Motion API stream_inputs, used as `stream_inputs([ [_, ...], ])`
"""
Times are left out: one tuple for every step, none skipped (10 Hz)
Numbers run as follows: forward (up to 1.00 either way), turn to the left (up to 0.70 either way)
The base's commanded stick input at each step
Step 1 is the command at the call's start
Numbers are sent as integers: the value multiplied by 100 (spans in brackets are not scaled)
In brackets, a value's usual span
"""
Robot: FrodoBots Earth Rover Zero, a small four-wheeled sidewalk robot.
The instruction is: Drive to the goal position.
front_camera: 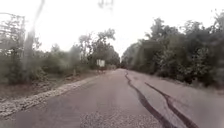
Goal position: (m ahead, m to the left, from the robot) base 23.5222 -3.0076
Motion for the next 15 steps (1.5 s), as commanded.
stream_inputs([
  [70, 0],
  [70, 0],
  [70, 0],
  [70, 0],
  [70, 0],
  [70, 0],
  [70, 0],
  [70, 0],
  [77, 0],
  [85, 0],
  [85, 0],
  [85, -3],
  [85, -9],
  [85, -34],
  [85, -33],
])
